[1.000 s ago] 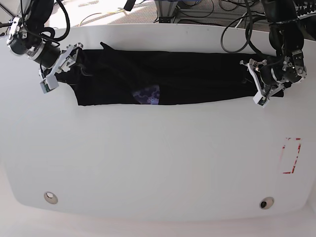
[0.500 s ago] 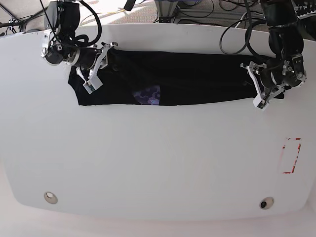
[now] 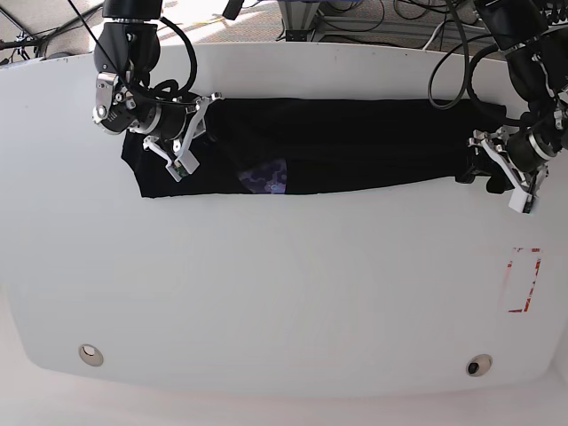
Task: Fold the T-shirt properly
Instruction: 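Pull the shirt end outward with the right gripper to straighten the strip, then grasp the opposite end of the strip with the left gripper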
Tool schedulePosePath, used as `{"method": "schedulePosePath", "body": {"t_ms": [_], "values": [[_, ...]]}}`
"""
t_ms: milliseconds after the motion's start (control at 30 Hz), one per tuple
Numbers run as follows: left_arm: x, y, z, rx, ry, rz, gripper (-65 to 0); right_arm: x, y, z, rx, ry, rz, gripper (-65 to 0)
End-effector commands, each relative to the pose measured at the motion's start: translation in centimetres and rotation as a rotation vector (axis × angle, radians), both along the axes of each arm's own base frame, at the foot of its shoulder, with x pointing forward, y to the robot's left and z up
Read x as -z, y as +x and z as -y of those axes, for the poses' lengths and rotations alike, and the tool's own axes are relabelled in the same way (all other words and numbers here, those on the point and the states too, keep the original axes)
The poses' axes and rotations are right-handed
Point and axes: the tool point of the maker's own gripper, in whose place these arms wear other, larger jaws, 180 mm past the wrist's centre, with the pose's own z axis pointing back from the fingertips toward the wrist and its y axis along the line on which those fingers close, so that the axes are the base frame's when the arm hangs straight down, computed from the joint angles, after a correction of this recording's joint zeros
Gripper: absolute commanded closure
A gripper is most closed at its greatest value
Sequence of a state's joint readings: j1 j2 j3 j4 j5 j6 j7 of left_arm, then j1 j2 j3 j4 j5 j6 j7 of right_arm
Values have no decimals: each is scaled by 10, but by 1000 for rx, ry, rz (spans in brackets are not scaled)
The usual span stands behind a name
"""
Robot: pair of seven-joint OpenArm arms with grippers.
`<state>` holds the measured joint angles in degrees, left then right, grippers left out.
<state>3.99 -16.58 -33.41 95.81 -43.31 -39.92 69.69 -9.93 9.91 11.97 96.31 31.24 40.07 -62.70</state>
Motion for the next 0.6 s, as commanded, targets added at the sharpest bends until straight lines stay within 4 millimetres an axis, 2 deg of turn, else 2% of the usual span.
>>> {"method": "schedulePosePath", "body": {"t_ms": [0,133,267,400,567], "values": [[-17,3,-17,-43,2,54,-446,-3,2,5,1,-16,15,-76],[-5,-9,-47,-144,-25,2,-472,-3,3,4,-2,-16,16,-76],[18,-27,-76,-247,-86,-68,-471,-3,3,2,-1,-10,16,-76],[42,-35,-83,-302,-161,-116,-469,-4,5,3,-1,-13,21,-76],[45,-34,-94,-333,-174,-101,-468,-6,8,4,-1,-13,29,-75]]}}
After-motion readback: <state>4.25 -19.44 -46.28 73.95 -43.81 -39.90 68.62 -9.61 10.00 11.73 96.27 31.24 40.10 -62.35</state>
